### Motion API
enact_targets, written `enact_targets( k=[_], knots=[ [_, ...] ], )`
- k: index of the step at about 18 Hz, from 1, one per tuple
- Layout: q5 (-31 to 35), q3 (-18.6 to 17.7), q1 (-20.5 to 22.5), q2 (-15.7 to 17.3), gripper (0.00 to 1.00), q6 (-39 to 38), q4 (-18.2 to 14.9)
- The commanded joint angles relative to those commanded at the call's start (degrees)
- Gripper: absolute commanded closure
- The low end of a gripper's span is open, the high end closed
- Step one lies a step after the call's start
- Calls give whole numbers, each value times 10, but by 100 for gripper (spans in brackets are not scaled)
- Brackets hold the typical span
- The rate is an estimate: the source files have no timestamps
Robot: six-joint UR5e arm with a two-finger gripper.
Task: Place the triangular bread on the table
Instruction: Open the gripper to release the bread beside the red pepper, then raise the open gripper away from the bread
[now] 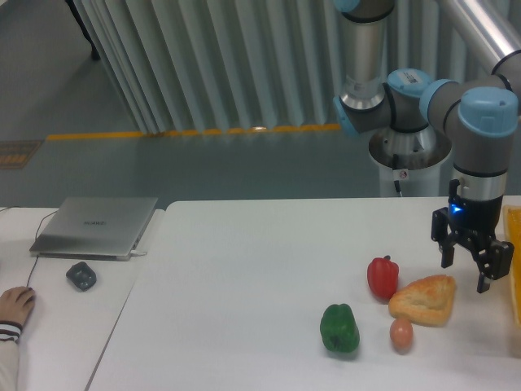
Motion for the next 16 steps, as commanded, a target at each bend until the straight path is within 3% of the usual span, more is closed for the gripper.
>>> enact_targets(
  k=[5,9,14,16],
  knots=[
    [60,-9,-4,1,0,6,2],
    [93,-10,-3,3,0,83,-8],
    [127,-2,-4,22,0,95,-123],
    [144,-1,-6,26,0,109,-152]
  ],
)
